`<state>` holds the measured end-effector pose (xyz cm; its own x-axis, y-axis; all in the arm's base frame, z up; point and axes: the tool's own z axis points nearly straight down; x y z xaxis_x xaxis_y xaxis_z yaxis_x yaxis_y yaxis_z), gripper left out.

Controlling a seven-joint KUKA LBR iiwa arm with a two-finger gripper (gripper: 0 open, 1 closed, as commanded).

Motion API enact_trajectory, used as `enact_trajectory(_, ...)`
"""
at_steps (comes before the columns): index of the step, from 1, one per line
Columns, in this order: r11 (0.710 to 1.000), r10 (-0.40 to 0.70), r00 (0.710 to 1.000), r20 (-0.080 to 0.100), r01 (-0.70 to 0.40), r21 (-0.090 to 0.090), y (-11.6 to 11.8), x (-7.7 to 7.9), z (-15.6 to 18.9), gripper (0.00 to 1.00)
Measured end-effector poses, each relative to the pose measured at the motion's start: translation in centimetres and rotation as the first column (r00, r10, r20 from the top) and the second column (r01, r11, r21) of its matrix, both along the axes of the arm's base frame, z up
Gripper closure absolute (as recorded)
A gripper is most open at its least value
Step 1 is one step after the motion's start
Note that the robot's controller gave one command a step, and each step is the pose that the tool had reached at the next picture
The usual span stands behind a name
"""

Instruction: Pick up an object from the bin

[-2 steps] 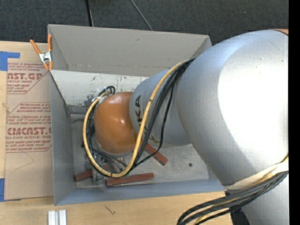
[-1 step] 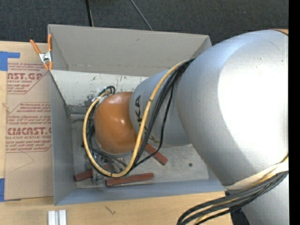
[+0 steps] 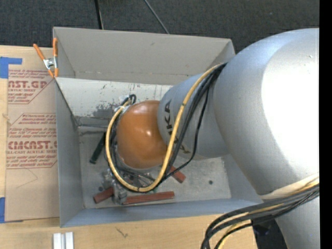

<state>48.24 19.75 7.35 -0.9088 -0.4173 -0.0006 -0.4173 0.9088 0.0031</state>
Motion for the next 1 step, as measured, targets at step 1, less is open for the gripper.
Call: enact_trajectory(1,0.999,0.043,0.999,-0.001,-0.043,-0.007,1.59,1.9,4.13,1.0)
